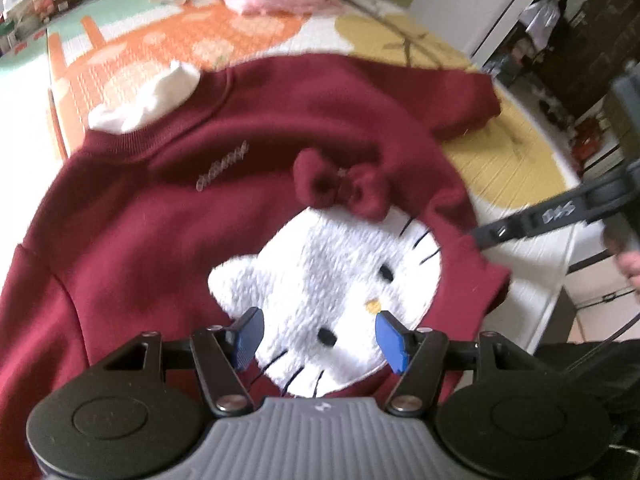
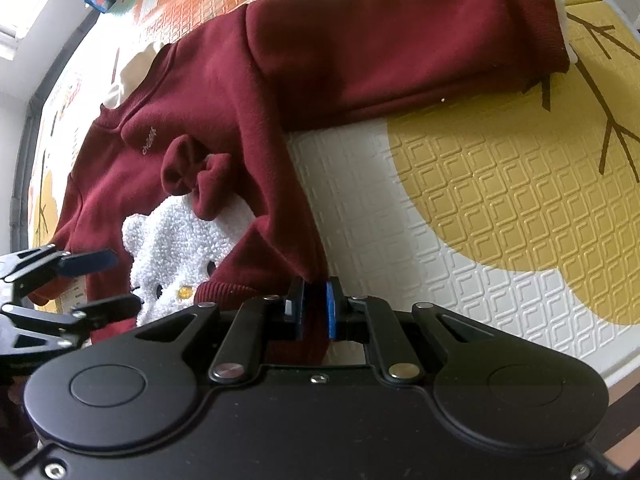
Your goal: Fold clothes
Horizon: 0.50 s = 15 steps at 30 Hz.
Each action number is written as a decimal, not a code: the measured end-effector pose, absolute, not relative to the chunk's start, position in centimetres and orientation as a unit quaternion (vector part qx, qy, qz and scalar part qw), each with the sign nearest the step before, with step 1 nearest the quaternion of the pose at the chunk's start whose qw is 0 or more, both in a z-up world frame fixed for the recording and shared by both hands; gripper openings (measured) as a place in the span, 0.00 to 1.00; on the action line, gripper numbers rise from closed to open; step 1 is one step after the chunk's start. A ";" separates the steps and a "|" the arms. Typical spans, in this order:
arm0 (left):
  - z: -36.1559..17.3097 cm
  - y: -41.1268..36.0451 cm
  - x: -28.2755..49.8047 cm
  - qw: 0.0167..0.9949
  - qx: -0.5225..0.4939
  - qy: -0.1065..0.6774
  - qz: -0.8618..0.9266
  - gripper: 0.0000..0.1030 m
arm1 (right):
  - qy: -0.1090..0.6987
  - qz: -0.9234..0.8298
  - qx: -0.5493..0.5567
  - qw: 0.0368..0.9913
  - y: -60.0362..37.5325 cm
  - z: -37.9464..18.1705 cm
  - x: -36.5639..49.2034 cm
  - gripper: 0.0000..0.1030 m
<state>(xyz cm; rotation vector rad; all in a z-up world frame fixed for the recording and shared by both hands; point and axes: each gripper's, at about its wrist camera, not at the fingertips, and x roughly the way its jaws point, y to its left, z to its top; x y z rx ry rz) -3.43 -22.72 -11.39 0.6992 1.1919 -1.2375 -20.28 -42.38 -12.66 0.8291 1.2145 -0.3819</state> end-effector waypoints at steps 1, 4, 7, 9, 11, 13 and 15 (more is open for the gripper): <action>-11.9 -22.7 -3.5 0.600 0.312 0.516 -0.525 0.61 | 0.551 -0.173 0.375 0.725 -42.4 -12.7 -20.3 0.08; -12.8 -22.6 -4.0 0.608 0.333 0.511 -0.508 0.58 | 0.552 -0.173 0.374 0.725 -42.4 -12.7 -20.2 0.08; -12.9 -22.5 -4.3 0.617 0.346 0.499 -0.500 0.49 | 0.552 -0.173 0.373 0.725 -42.3 -12.8 -20.2 0.09; -12.7 -22.6 -4.2 0.625 0.351 0.495 -0.491 0.36 | 0.553 -0.173 0.373 0.725 -42.3 -12.8 -20.1 0.09; -12.6 -22.4 -3.8 0.628 0.344 0.500 -0.488 0.22 | 0.554 -0.174 0.372 0.725 -42.3 -12.8 -20.1 0.09; -12.5 -22.3 -3.5 0.626 0.335 0.505 -0.491 0.13 | 0.554 -0.173 0.371 0.725 -42.3 -12.8 -20.1 0.09; -12.3 -22.3 -3.7 0.629 0.335 0.502 -0.490 0.13 | 0.555 -0.173 0.370 0.725 -42.3 -12.8 -20.1 0.09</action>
